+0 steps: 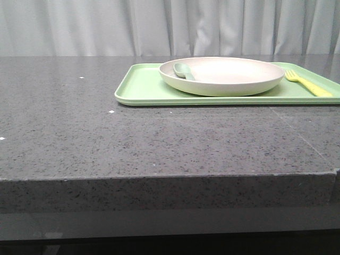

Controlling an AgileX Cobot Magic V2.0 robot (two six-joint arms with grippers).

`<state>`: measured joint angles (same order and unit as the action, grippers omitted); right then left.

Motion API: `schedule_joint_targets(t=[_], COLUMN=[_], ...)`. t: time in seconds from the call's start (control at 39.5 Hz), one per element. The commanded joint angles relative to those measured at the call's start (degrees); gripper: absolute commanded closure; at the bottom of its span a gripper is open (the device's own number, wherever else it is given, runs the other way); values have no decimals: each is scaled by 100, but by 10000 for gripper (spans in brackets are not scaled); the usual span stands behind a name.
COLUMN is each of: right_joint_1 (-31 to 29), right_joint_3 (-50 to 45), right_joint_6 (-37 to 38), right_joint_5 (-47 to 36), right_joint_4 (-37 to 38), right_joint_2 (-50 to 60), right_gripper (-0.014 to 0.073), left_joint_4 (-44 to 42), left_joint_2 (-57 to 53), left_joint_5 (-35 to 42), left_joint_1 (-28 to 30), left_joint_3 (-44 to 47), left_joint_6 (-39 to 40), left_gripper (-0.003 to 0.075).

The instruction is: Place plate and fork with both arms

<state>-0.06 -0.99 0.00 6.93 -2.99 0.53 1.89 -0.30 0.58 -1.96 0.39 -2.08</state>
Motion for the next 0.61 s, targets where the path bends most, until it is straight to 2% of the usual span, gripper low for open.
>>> schedule_joint_targets(t=[0.0, 0.58], right_joint_1=[-44, -49], right_joint_3=[-35, -35], right_joint_6=[-33, -33], right_joint_5=[-833, -903], right_joint_4=[67, 67], right_joint_2=[112, 112], right_gripper=[661, 661], left_joint_4=[6, 6], left_joint_2=[-133, -133], left_joint_5=[484, 484], left_joint_1=[8, 8], left_joint_3=[15, 15], left_joint_6=[70, 70], left_gripper=[739, 739])
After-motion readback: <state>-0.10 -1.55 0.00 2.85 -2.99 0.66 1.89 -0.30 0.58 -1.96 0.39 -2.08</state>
